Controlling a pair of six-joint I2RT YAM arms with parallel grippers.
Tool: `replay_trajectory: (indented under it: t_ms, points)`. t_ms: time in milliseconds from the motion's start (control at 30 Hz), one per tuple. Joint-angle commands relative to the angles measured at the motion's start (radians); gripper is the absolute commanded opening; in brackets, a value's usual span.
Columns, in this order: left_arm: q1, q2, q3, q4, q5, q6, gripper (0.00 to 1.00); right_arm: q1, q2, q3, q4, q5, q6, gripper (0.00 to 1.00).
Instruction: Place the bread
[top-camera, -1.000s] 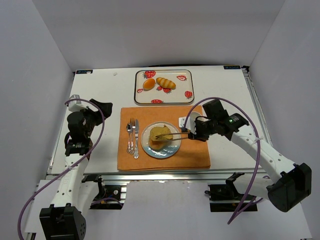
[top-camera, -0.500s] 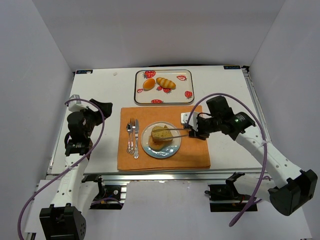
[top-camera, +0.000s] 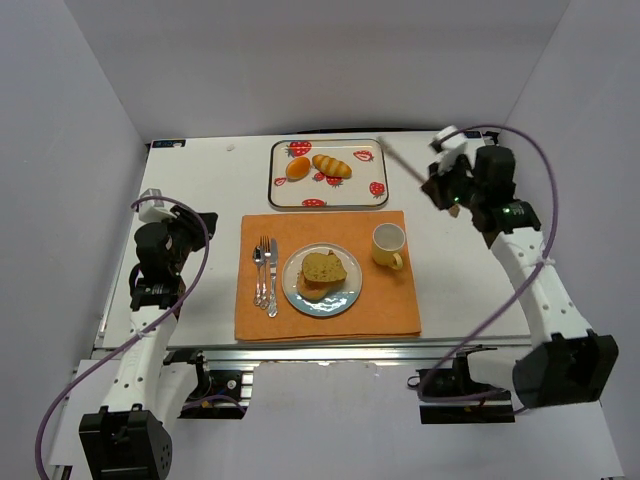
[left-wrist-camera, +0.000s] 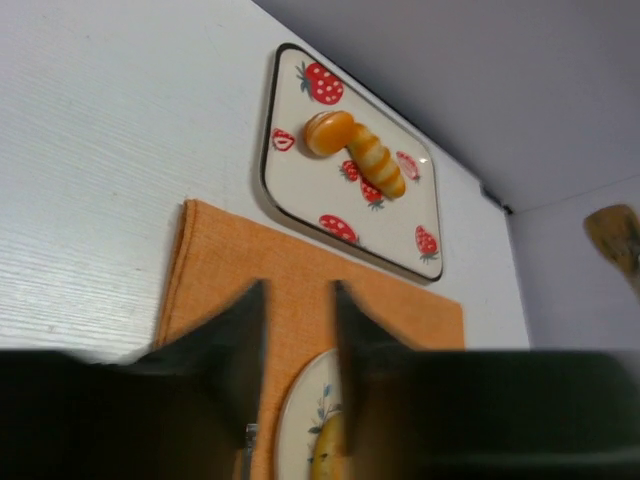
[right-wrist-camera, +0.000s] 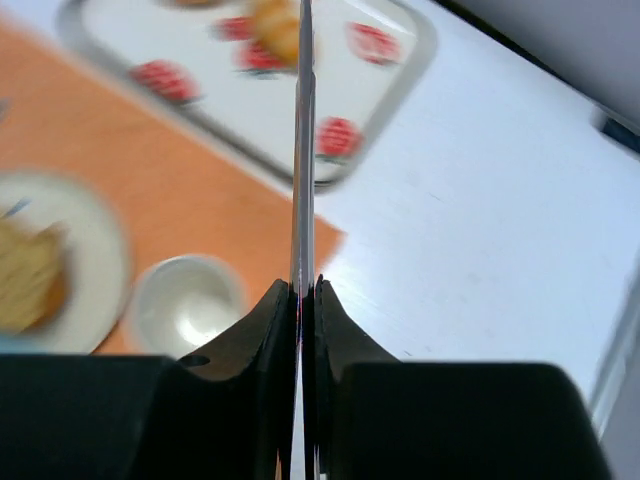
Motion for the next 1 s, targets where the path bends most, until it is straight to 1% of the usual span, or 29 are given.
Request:
replay_trajectory:
  t_ms: [0,33,100,167,200,267,300,333,367,433,467,533,567,600,633,700,733,767,833,967]
  points:
    - [-0.004,0.001,0.028,0.008,0.04,0.005,0.26,-0.171,0.06,-0.048,0.209,0.155,0.277,0.0]
    - [-0.004,0.002,0.026,0.012,0.044,0.002,0.15,-0.19,0.08,-0.07,0.22,0.169,0.283,0.0]
    - [-0.004,0.007,0.015,0.032,0.063,-0.009,0.0,-0.243,0.136,-0.139,0.285,0.205,0.323,0.0]
    - [-0.004,0.011,0.014,0.032,0.074,-0.011,0.0,-0.283,0.191,-0.184,0.339,0.212,0.33,0.0]
    - [-0.004,0.014,0.015,0.029,0.078,-0.012,0.11,-0.294,0.206,-0.21,0.411,0.249,0.325,0.0]
    - [-0.004,0.018,0.02,0.02,0.083,-0.011,0.33,-0.303,0.267,-0.263,0.47,0.263,0.305,0.0]
    - [-0.004,0.019,0.022,0.015,0.09,-0.011,0.54,-0.308,0.316,-0.274,0.483,0.274,0.291,0.02]
    - [-0.004,0.021,0.022,0.014,0.097,-0.011,0.62,-0.306,0.317,-0.274,0.481,0.28,0.288,0.02]
    - [-0.004,0.022,0.023,0.011,0.103,-0.011,0.69,-0.308,0.365,-0.273,0.473,0.281,0.284,0.09]
    - [-0.004,0.025,0.023,0.008,0.121,-0.012,0.78,-0.31,0.415,-0.277,0.464,0.28,0.268,0.17]
    - [-0.004,0.027,0.022,0.006,0.127,-0.012,0.8,-0.31,0.427,-0.282,0.459,0.28,0.264,0.27]
    - [-0.004,0.025,0.017,0.006,0.143,-0.018,0.82,-0.31,0.443,-0.285,0.441,0.266,0.245,0.38]
    - [-0.003,0.024,0.014,0.012,0.15,-0.021,0.83,-0.31,0.452,-0.29,0.425,0.257,0.236,0.48]
    - [-0.004,0.025,0.009,0.015,0.155,-0.029,0.83,-0.313,0.455,-0.294,0.419,0.246,0.227,0.52]
    - [-0.004,0.024,0.006,0.018,0.164,-0.032,0.84,-0.316,0.458,-0.297,0.415,0.242,0.215,0.63]
    - [-0.004,0.025,0.002,0.024,0.176,-0.038,0.84,-0.325,0.461,-0.302,0.408,0.225,0.204,0.73]
    - [-0.004,0.027,0.002,0.026,0.179,-0.04,0.84,-0.331,0.459,-0.302,0.408,0.219,0.204,0.83]
    - [-0.004,0.028,0.002,0.024,0.189,-0.04,0.84,-0.337,0.455,-0.3,0.375,0.209,0.199,0.86]
    - [-0.004,0.033,0.009,0.02,0.198,-0.038,0.85,-0.348,0.434,-0.284,0.359,0.208,0.192,0.89]
    - [-0.004,0.044,0.011,0.012,0.224,-0.031,0.84,-0.345,0.366,-0.198,0.284,0.244,0.158,0.89]
